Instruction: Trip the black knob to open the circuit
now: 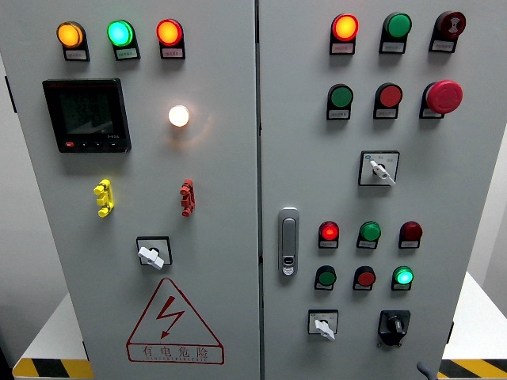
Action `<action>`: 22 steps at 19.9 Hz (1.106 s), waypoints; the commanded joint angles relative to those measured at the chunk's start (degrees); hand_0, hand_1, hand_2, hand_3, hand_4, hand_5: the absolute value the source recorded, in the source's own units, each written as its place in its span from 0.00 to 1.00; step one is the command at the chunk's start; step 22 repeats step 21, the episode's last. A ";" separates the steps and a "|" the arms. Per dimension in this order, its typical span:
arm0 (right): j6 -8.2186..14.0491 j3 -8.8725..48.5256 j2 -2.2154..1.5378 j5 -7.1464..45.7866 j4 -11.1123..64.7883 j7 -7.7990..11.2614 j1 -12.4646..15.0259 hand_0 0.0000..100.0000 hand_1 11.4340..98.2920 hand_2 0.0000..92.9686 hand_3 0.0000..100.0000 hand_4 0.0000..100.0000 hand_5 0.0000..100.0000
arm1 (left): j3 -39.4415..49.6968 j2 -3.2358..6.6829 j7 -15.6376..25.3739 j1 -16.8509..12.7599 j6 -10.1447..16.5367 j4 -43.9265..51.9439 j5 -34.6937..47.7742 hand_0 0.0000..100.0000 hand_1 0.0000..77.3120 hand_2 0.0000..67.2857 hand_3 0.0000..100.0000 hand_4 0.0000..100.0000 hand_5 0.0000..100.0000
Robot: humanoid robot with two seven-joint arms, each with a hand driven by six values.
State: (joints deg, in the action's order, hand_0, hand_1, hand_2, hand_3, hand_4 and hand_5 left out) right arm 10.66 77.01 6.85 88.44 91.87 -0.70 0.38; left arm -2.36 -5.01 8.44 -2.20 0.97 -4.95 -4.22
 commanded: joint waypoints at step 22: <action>-0.20 -0.45 0.80 5.87 4.98 0.09 6.74 0.88 0.43 0.13 0.21 0.16 0.40 | 0.08 0.08 0.00 0.00 0.00 -0.06 0.00 0.00 0.04 0.19 0.21 0.07 0.02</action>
